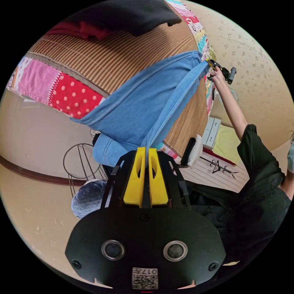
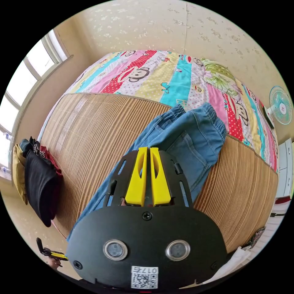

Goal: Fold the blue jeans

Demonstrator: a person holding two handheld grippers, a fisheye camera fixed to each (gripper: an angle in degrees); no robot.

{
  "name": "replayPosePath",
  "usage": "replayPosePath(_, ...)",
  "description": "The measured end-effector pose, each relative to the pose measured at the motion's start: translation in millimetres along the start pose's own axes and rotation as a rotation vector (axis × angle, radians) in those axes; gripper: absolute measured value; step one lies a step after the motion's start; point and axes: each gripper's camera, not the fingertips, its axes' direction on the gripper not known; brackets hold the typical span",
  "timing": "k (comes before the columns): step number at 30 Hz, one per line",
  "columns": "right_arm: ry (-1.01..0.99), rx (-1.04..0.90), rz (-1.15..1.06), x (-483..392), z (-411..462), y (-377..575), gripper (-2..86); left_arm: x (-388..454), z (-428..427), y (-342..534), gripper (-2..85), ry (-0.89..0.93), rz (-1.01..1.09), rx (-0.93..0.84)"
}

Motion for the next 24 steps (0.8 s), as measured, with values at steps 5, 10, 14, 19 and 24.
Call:
replayPosePath(5,0.024,-0.013,0.019,-9.2,24.9,-8.5,1.8,-36.0,-19.0,-19.5,-0.9,0.161,-0.012,-0.042)
replayPosePath(10,-0.035,-0.020,0.072,10.4,34.1,-16.1,2.8,-38.2,-53.1,-21.0,-0.3,0.291,0.036,0.019)
replayPosePath(14,-0.216,-0.074,0.066,39.7,47.4,-10.2,5.5,-51.1,-47.0,-27.8,3.6,0.154,-0.087,-0.034)
replayPosePath(19,-0.352,0.003,0.014,68.9,10.8,60.7,6.0,-38.6,-63.3,-19.1,6.6,-0.068,-0.116,0.032)
replayPosePath(24,-0.425,-0.096,-0.020,88.4,-9.5,211.4,6.4,28.3,-72.2,-15.7,6.5,-0.286,0.075,0.082)
